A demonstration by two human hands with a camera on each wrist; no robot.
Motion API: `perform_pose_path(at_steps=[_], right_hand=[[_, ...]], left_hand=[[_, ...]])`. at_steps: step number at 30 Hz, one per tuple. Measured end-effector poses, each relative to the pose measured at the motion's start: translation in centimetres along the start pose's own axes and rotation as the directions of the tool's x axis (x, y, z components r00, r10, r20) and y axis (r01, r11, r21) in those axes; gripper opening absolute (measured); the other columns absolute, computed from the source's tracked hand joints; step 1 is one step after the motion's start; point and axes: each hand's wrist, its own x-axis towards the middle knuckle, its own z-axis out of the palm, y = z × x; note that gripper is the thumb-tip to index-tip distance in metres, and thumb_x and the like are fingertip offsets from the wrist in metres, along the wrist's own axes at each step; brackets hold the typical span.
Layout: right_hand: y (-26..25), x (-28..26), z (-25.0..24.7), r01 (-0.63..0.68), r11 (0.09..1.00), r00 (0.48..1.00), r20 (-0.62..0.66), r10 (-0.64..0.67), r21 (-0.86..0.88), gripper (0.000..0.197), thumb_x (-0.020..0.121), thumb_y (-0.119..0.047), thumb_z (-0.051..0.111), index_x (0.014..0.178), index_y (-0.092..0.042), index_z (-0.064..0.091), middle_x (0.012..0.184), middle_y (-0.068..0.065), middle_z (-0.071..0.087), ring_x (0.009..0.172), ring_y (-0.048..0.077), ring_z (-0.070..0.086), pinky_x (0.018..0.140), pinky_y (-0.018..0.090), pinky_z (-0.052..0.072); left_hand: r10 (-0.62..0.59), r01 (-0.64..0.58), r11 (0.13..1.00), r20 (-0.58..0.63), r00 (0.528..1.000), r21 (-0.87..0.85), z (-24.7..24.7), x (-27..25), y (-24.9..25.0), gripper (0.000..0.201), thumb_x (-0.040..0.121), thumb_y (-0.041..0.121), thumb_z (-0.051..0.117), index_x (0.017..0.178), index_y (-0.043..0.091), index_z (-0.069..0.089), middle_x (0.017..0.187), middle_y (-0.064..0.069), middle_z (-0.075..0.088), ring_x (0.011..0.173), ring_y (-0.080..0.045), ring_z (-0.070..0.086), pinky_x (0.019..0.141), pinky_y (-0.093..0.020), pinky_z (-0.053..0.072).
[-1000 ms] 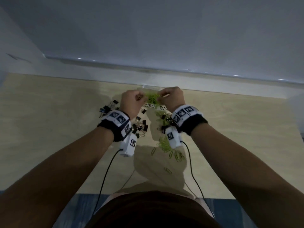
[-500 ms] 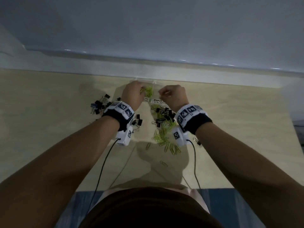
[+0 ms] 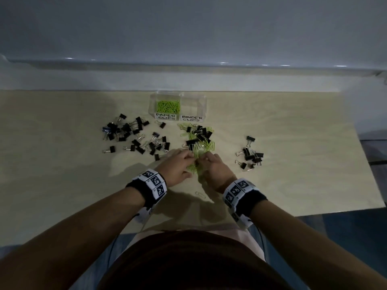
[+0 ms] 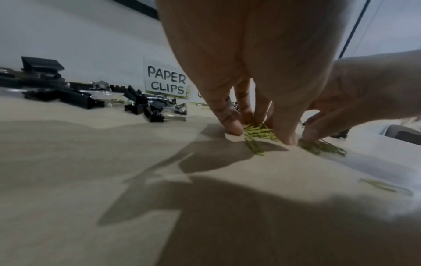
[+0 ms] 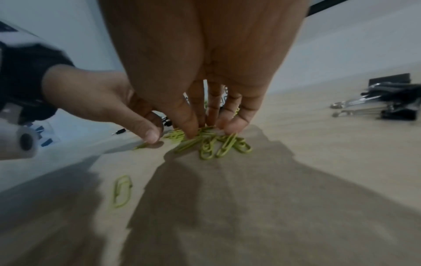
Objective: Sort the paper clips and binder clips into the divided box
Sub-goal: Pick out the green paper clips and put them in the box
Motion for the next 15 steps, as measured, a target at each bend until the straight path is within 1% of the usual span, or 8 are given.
perform_pose_path(at_steps=[2, 3, 4, 6, 8, 11, 13, 15], right_hand=[[0.1, -1.0, 0.0, 0.04, 0.999, 0.999, 0.006, -0.04, 0.014, 0.033, 0.073, -0.013, 0.065, 0.106, -0.013, 0.063, 0.113, 0.01, 0.051, 0.097, 0.029, 0.045, 0.081, 0.042, 0.049], [0.6, -1.6, -0.1, 0.034, 0.999, 0.999, -0.005, -0.034, 0.019, 0.028, 0.072, -0.014, 0.067, 0.1, -0.015, 0.065, 0.11, 0.009, 0.052, 0.095, 0.028, 0.047, 0.078, 0.043, 0.05], [1.1, -2.2, -0.3, 0.015, 1.0, 0.999, -0.029, -0.014, 0.022, 0.027, 0.071, -0.016, 0.068, 0.097, -0.018, 0.064, 0.109, 0.007, 0.052, 0.094, 0.027, 0.047, 0.076, 0.043, 0.051], [2.5, -3.4, -0.3, -0.034, 0.999, 0.997, -0.071, 0.035, 0.02, 0.04, 0.072, -0.029, 0.071, 0.109, -0.022, 0.06, 0.113, 0.006, 0.05, 0.098, 0.025, 0.045, 0.079, 0.041, 0.051], [3.1, -4.2, 0.1, -0.107, 0.993, 0.992, -0.068, 0.11, 0.053, 0.057, 0.067, -0.038, 0.076, 0.118, -0.023, 0.055, 0.116, 0.005, 0.045, 0.103, 0.025, 0.042, 0.082, 0.04, 0.049], [2.4, -3.9, 0.9, -0.16, 0.981, 0.985, -0.049, 0.166, 0.108, 0.067, 0.058, -0.03, 0.084, 0.117, -0.019, 0.055, 0.114, 0.008, 0.044, 0.102, 0.027, 0.044, 0.08, 0.043, 0.051], [1.6, -2.7, 1.3, -0.172, 0.973, 0.981, -0.066, 0.184, 0.155, 0.067, 0.058, -0.025, 0.085, 0.118, -0.014, 0.056, 0.114, 0.011, 0.046, 0.099, 0.029, 0.05, 0.081, 0.045, 0.053], [0.9, -1.4, 1.3, -0.166, 0.969, 0.979, -0.086, 0.184, 0.184, 0.064, 0.063, -0.02, 0.082, 0.121, -0.01, 0.057, 0.114, 0.013, 0.047, 0.098, 0.03, 0.053, 0.084, 0.043, 0.053]], left_hand=[[0.048, -0.048, 0.999, 0.032, 0.998, -0.004, 0.3, -0.5, -0.1, 0.06, 0.082, 0.036, 0.064, 0.136, 0.018, 0.044, 0.13, 0.001, 0.042, 0.121, -0.017, 0.035, 0.106, -0.035, 0.035], [0.064, -0.063, 0.998, 0.048, 0.997, -0.013, 0.4, -0.8, -0.2, 0.063, 0.081, 0.036, 0.066, 0.136, 0.018, 0.043, 0.129, 0.002, 0.041, 0.12, -0.016, 0.034, 0.106, -0.034, 0.035], [0.068, -0.067, 0.998, 0.059, 0.996, -0.019, 0.6, -1.1, -0.4, 0.068, 0.079, 0.037, 0.068, 0.138, 0.019, 0.041, 0.13, 0.002, 0.04, 0.121, -0.015, 0.033, 0.106, -0.033, 0.035], [0.042, -0.04, 0.999, 0.061, 0.997, -0.036, 0.8, -1.8, -0.8, 0.079, 0.075, 0.039, 0.071, 0.142, 0.019, 0.035, 0.131, 0.002, 0.038, 0.121, -0.015, 0.032, 0.105, -0.03, 0.032], [-0.001, 0.004, 0.997, 0.033, 0.999, -0.078, 1.1, -2.1, -1.0, 0.085, 0.072, 0.037, 0.074, 0.143, 0.017, 0.032, 0.131, -0.001, 0.038, 0.12, -0.016, 0.033, 0.106, -0.029, 0.031], [-0.072, 0.066, 0.978, -0.023, 0.997, -0.198, 1.3, -1.5, -0.6, 0.082, 0.071, 0.029, 0.077, 0.141, 0.013, 0.036, 0.124, -0.002, 0.042, 0.116, -0.017, 0.039, 0.105, -0.033, 0.038], [-0.115, 0.103, 0.967, -0.039, 0.993, -0.232, 1.2, -0.7, 0.1, 0.078, 0.072, 0.027, 0.076, 0.14, 0.013, 0.038, 0.12, 0.0, 0.044, 0.113, -0.015, 0.042, 0.103, -0.029, 0.041], [-0.135, 0.119, 0.966, -0.055, 0.989, -0.228, 1.1, 0.0, 0.9, 0.072, 0.073, 0.026, 0.075, 0.136, 0.014, 0.044, 0.118, 0.0, 0.047, 0.111, -0.014, 0.045, 0.101, -0.026, 0.039]])
